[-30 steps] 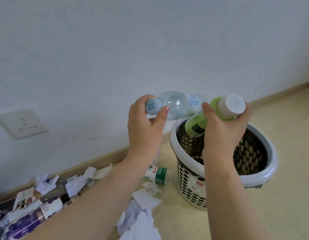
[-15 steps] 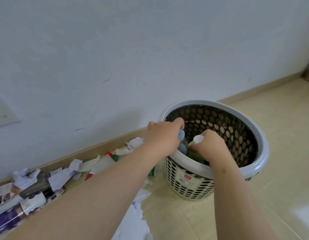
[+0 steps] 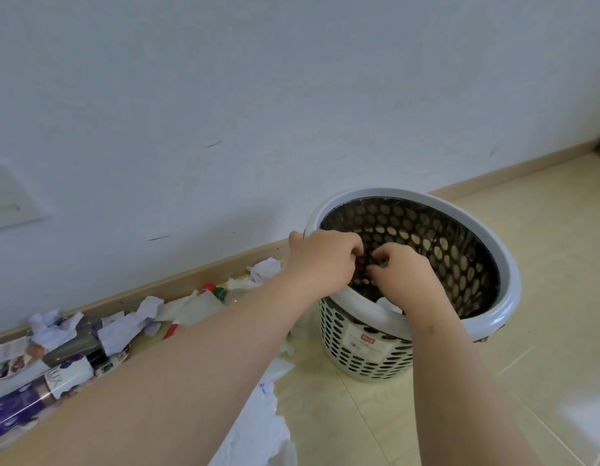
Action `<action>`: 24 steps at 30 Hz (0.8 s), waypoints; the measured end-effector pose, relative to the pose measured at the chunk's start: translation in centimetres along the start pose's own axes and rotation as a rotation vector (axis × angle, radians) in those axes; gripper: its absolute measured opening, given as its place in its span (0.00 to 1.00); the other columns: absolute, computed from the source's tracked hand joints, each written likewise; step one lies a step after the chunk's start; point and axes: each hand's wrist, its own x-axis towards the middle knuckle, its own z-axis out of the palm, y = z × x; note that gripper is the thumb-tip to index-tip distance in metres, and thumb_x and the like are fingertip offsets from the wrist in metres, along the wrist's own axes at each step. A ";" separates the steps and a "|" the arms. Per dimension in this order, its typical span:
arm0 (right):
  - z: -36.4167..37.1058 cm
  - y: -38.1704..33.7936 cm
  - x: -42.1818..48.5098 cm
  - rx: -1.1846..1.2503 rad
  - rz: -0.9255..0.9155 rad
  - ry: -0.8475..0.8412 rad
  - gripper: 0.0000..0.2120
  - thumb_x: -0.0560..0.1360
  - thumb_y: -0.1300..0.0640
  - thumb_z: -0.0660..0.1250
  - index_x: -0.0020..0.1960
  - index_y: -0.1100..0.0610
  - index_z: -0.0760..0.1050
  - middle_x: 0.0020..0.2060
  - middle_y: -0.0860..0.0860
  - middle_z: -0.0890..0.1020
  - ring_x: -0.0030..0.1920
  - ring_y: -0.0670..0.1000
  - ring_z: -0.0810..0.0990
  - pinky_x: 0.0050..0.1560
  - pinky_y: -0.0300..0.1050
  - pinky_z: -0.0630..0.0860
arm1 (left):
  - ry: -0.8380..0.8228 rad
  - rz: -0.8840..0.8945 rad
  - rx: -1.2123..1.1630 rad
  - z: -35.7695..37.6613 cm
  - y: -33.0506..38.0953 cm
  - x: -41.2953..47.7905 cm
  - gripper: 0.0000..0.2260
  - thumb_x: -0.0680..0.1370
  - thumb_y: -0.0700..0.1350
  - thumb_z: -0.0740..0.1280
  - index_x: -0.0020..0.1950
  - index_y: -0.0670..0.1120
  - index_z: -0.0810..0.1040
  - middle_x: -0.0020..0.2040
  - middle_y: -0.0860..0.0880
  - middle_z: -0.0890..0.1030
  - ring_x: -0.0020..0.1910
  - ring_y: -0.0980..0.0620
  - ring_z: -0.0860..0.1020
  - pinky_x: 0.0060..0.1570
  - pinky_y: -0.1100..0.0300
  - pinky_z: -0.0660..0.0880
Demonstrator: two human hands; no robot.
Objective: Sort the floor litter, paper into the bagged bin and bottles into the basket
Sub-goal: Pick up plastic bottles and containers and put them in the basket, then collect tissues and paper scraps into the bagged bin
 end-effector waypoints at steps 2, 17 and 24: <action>0.0 -1.3 -0.5 0.091 -0.105 0.084 0.12 0.77 0.54 0.61 0.60 0.51 0.73 0.48 0.50 0.80 0.46 0.51 0.79 0.49 0.51 0.79 | 0.123 0.018 -0.210 -0.5 -0.5 -1.0 0.13 0.79 0.43 0.59 0.58 0.56 0.76 0.56 0.56 0.80 0.58 0.52 0.74 0.63 0.49 0.65; 14.9 -6.8 -5.8 -0.051 -0.304 -0.403 0.18 0.73 0.55 0.68 0.62 0.54 0.72 0.57 0.51 0.77 0.54 0.51 0.76 0.52 0.43 0.74 | -0.013 -0.359 -0.257 2.3 -17.5 -17.0 0.11 0.79 0.43 0.60 0.58 0.52 0.76 0.56 0.55 0.78 0.53 0.55 0.76 0.54 0.56 0.74; 22.4 -2.2 -11.9 -0.538 -0.318 -0.655 0.35 0.72 0.43 0.67 0.73 0.42 0.54 0.74 0.49 0.52 0.72 0.57 0.58 0.66 0.55 0.66 | -0.239 -0.109 0.053 7.7 -24.0 -29.1 0.14 0.73 0.53 0.58 0.58 0.56 0.73 0.56 0.56 0.78 0.56 0.55 0.75 0.51 0.58 0.77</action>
